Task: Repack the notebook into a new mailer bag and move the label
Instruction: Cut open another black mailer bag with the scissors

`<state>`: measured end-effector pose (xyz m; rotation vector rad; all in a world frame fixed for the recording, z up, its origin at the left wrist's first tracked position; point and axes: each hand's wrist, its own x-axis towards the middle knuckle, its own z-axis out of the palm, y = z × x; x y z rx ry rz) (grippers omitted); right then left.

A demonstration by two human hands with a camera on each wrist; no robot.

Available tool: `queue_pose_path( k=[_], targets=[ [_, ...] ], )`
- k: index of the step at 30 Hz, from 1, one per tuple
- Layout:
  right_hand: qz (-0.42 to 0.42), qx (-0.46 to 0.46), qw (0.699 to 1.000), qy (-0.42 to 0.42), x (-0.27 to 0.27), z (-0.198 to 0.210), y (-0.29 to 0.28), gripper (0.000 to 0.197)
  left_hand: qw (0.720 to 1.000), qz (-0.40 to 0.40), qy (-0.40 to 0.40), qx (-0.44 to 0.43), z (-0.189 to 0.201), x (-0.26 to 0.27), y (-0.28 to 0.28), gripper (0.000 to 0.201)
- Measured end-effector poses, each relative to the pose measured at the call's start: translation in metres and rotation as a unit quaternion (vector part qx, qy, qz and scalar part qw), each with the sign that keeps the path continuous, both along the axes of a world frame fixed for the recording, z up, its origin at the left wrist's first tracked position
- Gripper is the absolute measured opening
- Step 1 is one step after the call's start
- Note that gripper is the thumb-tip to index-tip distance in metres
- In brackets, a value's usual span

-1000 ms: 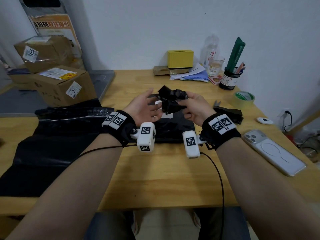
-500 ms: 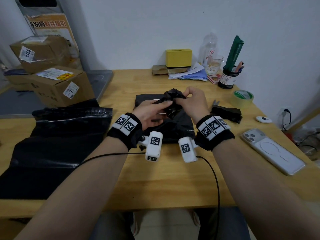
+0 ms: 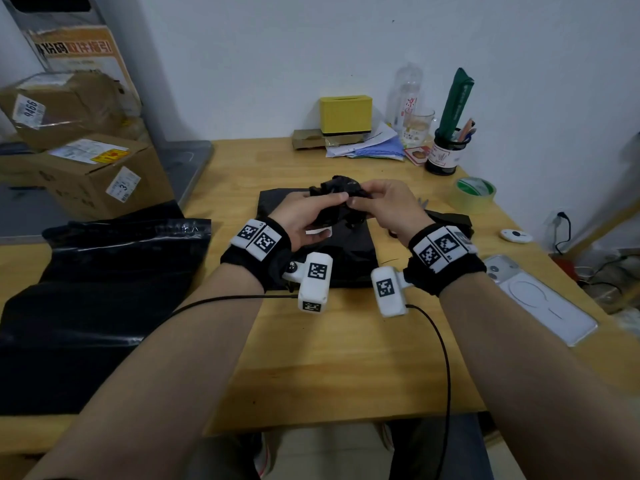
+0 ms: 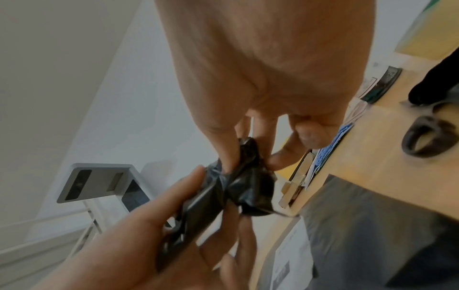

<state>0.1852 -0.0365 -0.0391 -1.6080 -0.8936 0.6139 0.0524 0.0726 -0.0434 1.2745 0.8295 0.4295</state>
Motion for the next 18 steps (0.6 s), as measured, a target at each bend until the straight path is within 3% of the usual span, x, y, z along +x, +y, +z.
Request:
queue_pose_path(
  k=[5, 7, 10, 13, 16, 18],
  targets=[
    [0.001, 0.022, 0.992, 0.124, 0.01, 0.001, -0.003, 0.007, 0.999, -0.028, -0.004, -0.037, -0.004, 0.007, -0.002, 0.044],
    [0.002, 0.014, 0.992, 0.128, 0.017, -0.003, -0.002, 0.01, 0.999, -0.027, -0.003, -0.03, -0.005, 0.01, -0.004, 0.039],
    [-0.038, -0.031, 0.996, 0.071, 0.025, -0.006, -0.001, 0.02, 1.0, 0.005, -0.001, -0.002, -0.009, 0.017, -0.004, 0.039],
    [-0.096, -0.078, 0.992, -0.04, 0.038, -0.004, -0.005, 0.027, 0.999, 0.029, -0.021, -0.002, -0.016, 0.022, 0.001, 0.044],
    [-0.124, -0.246, 0.951, -0.141, 0.064, -0.014, -0.01, 0.076, 0.997, 0.054, -0.048, -0.028, -0.024, 0.02, 0.006, 0.021],
    [-0.126, -0.353, 0.911, -0.175, 0.08, -0.025, -0.01, 0.093, 0.995, 0.071, -0.055, -0.049, -0.034, 0.018, 0.008, 0.018]
  ],
)
